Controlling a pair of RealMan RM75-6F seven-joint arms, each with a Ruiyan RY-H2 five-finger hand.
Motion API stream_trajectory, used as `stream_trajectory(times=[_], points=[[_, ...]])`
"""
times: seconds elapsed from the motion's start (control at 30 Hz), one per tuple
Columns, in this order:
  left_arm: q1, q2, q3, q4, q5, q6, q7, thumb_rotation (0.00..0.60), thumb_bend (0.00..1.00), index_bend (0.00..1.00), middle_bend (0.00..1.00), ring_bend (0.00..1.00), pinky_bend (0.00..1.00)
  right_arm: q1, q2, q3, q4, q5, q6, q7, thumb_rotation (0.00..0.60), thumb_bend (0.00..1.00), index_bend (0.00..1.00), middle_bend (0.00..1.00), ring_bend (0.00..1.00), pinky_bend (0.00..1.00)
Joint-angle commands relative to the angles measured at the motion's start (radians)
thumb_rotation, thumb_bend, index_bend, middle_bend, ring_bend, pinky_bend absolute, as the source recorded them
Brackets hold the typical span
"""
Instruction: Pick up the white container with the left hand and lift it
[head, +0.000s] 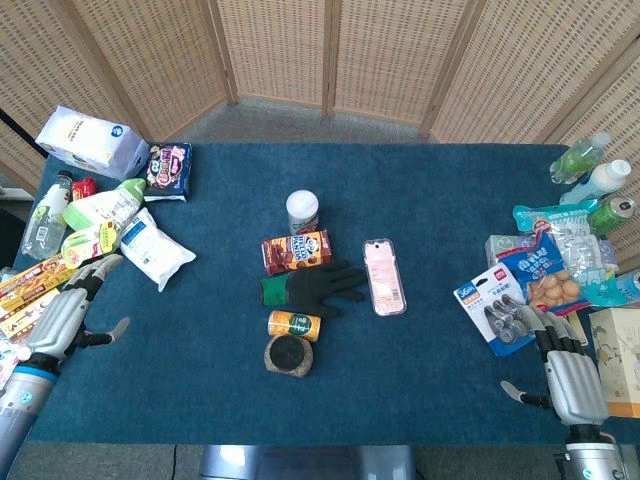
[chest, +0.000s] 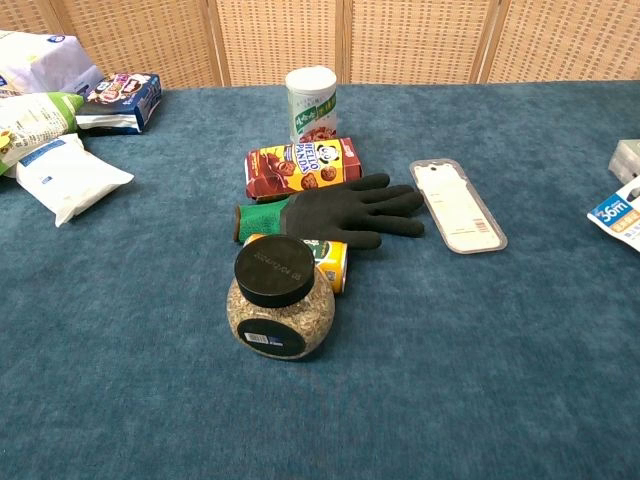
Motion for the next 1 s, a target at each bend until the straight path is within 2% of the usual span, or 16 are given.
stream_trajectory(times=[0.03, 0.33, 0.6, 0.8, 1.0], points=[[-0.072, -0.071, -0.063, 0.049, -0.094, -0.077, -0.035, 0.6, 0.39, 0.0, 0.0, 0.0, 0.0, -0.005, 0.005, -0.005, 0.004, -0.007, 0.004, 0.014, 0.6, 0.1, 0.0, 0.0, 0.0, 0.0], [-0.214, -0.271, -0.176, 0.195, -0.259, -0.181, -0.072, 0.6, 0.38, 0.0, 0.0, 0.0, 0.0, -0.023, 0.021, -0.016, 0.013, -0.016, 0.021, 0.051, 0.6, 0.1, 0.0, 0.0, 0.0, 0.0], [-0.347, -0.432, -0.254, 0.325, -0.371, -0.288, -0.099, 0.6, 0.37, 0.0, 0.0, 0.0, 0.0, -0.041, 0.033, -0.022, 0.022, -0.009, 0.034, 0.082, 0.6, 0.1, 0.0, 0.0, 0.0, 0.0], [-0.423, -0.547, -0.298, 0.437, -0.4, -0.332, -0.14, 0.6, 0.37, 0.0, 0.0, 0.0, 0.0, -0.055, 0.048, -0.022, 0.027, -0.004, 0.048, 0.108, 0.6, 0.1, 0.0, 0.0, 0.0, 0.0], [-0.499, -0.683, -0.33, 0.601, -0.368, -0.341, -0.184, 0.6, 0.35, 0.0, 0.0, 0.0, 0.0, -0.071, 0.061, -0.023, 0.037, 0.001, 0.06, 0.139, 0.6, 0.1, 0.0, 0.0, 0.0, 0.0]])
